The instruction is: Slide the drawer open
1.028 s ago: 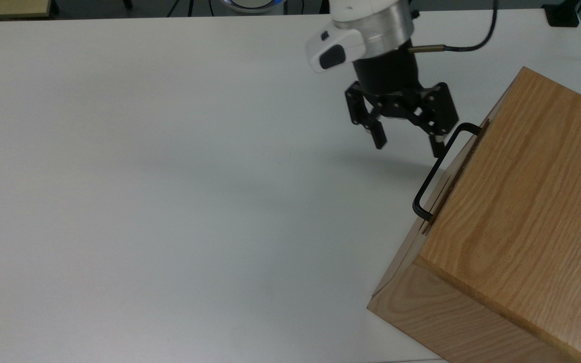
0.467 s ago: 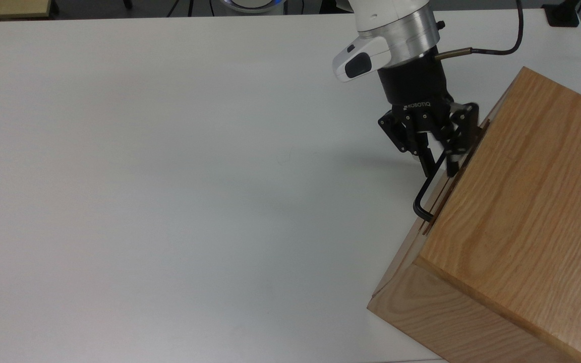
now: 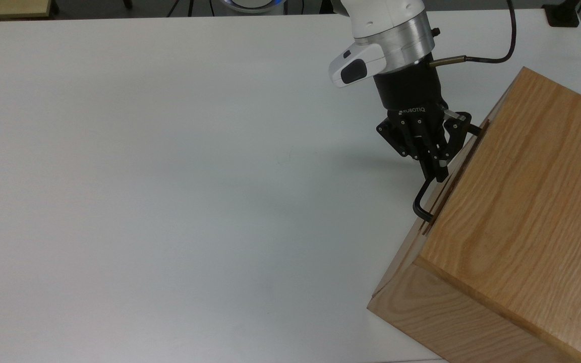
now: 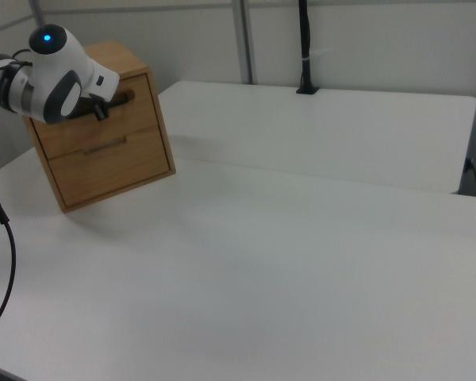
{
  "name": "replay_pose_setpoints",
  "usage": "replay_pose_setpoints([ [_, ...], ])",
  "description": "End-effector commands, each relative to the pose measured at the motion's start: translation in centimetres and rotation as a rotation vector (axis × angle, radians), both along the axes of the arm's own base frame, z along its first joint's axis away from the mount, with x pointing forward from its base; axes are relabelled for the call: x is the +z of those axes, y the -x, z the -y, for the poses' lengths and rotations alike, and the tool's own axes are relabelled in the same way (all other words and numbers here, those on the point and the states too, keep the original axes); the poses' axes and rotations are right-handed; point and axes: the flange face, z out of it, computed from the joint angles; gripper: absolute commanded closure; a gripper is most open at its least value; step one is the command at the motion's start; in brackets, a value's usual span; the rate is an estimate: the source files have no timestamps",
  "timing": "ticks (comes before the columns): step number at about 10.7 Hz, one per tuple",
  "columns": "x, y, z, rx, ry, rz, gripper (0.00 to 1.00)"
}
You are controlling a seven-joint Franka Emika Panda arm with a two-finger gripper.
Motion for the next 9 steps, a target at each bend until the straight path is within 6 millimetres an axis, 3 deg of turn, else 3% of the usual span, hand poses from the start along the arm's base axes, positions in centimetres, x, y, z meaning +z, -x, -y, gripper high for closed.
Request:
replay_pose_setpoints([
  [1, 0.18, 1.23, -1.04, 0.033, -0.002, -0.051, 0.99],
  [5, -0.14, 1.68, -1.27, 0.040, 0.001, -0.066, 0.96],
  [6, -0.13, 1.74, -1.41, 0.042, -0.001, -0.067, 0.92],
  [7, -0.12, 1.98, -1.95, 0.048, -0.012, -0.073, 0.76],
  [8, -0.10, 1.90, -1.64, 0.035, -0.020, -0.085, 0.76],
  [9, -0.17, 2.00, -1.69, 0.043, -0.008, -0.094, 1.00],
])
